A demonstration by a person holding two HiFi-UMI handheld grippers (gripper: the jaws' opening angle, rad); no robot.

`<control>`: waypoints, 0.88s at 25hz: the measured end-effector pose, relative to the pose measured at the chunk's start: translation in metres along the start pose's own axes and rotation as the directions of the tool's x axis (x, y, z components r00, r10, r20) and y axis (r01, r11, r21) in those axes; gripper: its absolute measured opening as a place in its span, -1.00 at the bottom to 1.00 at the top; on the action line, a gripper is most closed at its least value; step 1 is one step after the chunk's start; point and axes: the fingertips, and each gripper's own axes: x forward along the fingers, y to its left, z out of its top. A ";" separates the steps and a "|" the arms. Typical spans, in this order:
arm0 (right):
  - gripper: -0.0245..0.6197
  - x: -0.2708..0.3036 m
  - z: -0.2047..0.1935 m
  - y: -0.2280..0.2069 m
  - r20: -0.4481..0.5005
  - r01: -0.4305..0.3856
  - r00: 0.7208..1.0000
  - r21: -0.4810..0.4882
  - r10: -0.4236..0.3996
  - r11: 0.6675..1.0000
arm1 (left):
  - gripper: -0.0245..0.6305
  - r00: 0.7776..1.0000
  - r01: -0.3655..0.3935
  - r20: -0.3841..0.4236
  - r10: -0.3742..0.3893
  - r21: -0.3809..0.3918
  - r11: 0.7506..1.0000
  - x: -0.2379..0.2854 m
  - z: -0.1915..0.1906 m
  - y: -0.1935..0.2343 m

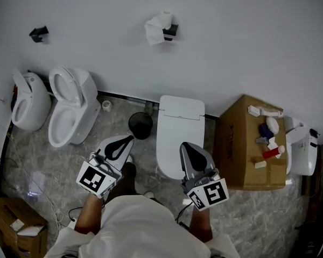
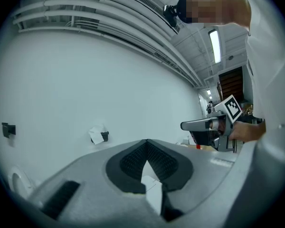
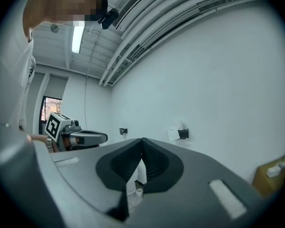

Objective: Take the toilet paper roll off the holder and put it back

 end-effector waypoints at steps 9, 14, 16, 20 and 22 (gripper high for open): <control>-0.90 0.088 0.003 -0.046 -0.005 0.062 0.998 -0.027 -0.062 0.998 | -0.93 0.998 0.055 0.029 -0.054 -0.017 0.998 0.066 -0.006 0.091; -0.90 0.177 0.007 -0.072 -0.018 0.101 0.995 -0.029 -0.102 0.994 | -0.93 0.995 0.097 0.029 -0.096 -0.038 0.995 0.108 -0.013 0.178; -0.90 0.215 0.008 -0.083 -0.024 0.118 0.993 -0.029 -0.119 0.993 | -0.93 0.993 0.117 0.026 -0.116 -0.048 0.992 0.125 -0.016 0.213; -0.90 0.284 0.013 -0.103 -0.028 0.153 0.988 -0.028 -0.154 0.988 | -0.93 0.988 0.151 0.031 -0.149 -0.061 0.987 0.157 -0.016 0.280; -0.90 0.311 0.015 -0.113 -0.027 0.174 0.984 -0.027 -0.175 0.984 | -0.93 0.985 0.170 0.031 -0.168 -0.061 0.984 0.173 -0.015 0.307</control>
